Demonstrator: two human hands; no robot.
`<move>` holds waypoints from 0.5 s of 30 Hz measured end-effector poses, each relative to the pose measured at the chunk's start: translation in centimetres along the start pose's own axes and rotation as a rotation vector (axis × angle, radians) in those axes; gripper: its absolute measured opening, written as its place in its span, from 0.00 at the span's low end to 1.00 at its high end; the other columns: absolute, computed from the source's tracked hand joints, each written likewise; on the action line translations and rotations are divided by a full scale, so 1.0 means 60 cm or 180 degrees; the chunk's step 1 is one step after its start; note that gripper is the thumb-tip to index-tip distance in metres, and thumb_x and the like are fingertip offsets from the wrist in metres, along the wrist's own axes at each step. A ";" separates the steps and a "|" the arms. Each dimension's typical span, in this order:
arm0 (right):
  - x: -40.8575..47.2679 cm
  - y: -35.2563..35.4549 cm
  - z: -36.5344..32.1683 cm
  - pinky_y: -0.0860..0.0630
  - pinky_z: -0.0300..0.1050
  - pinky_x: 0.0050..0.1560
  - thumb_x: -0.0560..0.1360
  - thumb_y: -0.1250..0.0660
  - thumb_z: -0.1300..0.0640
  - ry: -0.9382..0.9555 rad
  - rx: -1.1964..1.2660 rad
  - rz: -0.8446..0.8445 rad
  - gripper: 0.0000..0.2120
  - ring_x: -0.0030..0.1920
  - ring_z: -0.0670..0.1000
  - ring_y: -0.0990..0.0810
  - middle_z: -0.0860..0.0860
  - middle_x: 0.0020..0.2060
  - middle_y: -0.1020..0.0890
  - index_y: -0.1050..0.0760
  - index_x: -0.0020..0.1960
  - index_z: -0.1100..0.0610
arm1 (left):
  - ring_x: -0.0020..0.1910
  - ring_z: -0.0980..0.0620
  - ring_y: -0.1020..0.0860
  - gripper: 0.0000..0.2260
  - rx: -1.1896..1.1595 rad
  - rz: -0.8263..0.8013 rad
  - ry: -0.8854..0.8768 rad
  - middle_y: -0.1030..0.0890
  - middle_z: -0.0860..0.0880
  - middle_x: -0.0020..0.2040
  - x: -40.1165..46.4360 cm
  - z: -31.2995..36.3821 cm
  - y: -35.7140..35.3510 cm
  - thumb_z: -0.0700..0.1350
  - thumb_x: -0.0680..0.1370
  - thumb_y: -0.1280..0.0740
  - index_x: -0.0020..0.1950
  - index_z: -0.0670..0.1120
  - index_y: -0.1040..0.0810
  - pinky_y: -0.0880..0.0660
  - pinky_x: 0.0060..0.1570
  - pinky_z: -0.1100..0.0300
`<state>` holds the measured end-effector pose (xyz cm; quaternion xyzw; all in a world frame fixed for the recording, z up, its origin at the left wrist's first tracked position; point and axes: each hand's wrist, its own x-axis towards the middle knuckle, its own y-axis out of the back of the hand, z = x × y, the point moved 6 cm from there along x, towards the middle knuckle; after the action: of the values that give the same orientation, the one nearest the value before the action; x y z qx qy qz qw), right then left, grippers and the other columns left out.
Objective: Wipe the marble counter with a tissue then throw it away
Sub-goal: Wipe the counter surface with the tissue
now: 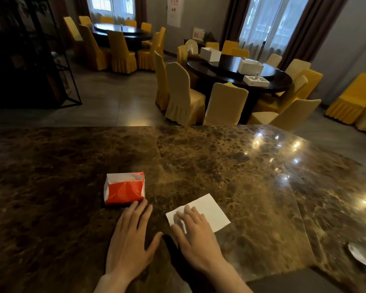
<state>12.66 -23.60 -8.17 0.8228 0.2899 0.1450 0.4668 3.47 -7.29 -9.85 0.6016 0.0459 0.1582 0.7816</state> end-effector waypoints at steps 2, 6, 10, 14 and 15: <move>0.001 -0.006 -0.001 0.58 0.48 0.79 0.84 0.54 0.38 0.0203 -0.0171 -0.0068 0.26 0.81 0.48 0.54 0.46 0.82 0.46 0.43 0.80 0.43 | 0.81 0.53 0.41 0.35 -0.0131 -0.0104 -0.0048 0.34 0.51 0.81 -0.002 0.002 -0.011 0.71 0.80 0.48 0.81 0.52 0.35 0.48 0.80 0.58; 0.003 -0.014 0.010 0.64 0.55 0.79 0.84 0.57 0.41 0.0329 -0.0782 -0.0161 0.26 0.81 0.53 0.61 0.48 0.82 0.52 0.50 0.81 0.43 | 0.82 0.59 0.57 0.42 -0.0236 -0.0309 0.0156 0.51 0.56 0.85 0.008 -0.009 -0.027 0.77 0.76 0.56 0.85 0.55 0.51 0.55 0.80 0.56; 0.009 -0.010 0.052 0.63 0.60 0.79 0.84 0.58 0.40 -0.0048 -0.1029 -0.0086 0.27 0.81 0.55 0.63 0.48 0.82 0.57 0.55 0.81 0.41 | 0.81 0.56 0.68 0.49 0.0104 -0.0479 0.0193 0.63 0.55 0.84 0.013 -0.010 -0.032 0.82 0.71 0.63 0.84 0.54 0.61 0.63 0.82 0.51; 0.017 0.011 0.084 0.61 0.60 0.79 0.85 0.56 0.42 -0.0441 -0.1051 0.0044 0.27 0.81 0.57 0.64 0.51 0.82 0.58 0.56 0.81 0.44 | 0.80 0.55 0.70 0.49 0.0228 -0.0528 0.0207 0.65 0.55 0.84 0.012 -0.013 -0.034 0.83 0.71 0.62 0.83 0.55 0.64 0.65 0.82 0.47; 0.019 0.008 0.079 0.63 0.60 0.79 0.85 0.56 0.43 -0.0371 -0.1035 -0.0012 0.27 0.80 0.58 0.65 0.51 0.82 0.59 0.57 0.82 0.45 | 0.81 0.55 0.70 0.49 0.0208 -0.0521 0.0205 0.65 0.54 0.84 0.013 -0.013 -0.035 0.83 0.71 0.62 0.83 0.55 0.64 0.64 0.82 0.47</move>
<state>16.12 -26.34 -10.29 0.7429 0.2366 0.1411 0.6101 4.38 -6.81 -12.00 0.6157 0.1252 0.1115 0.7700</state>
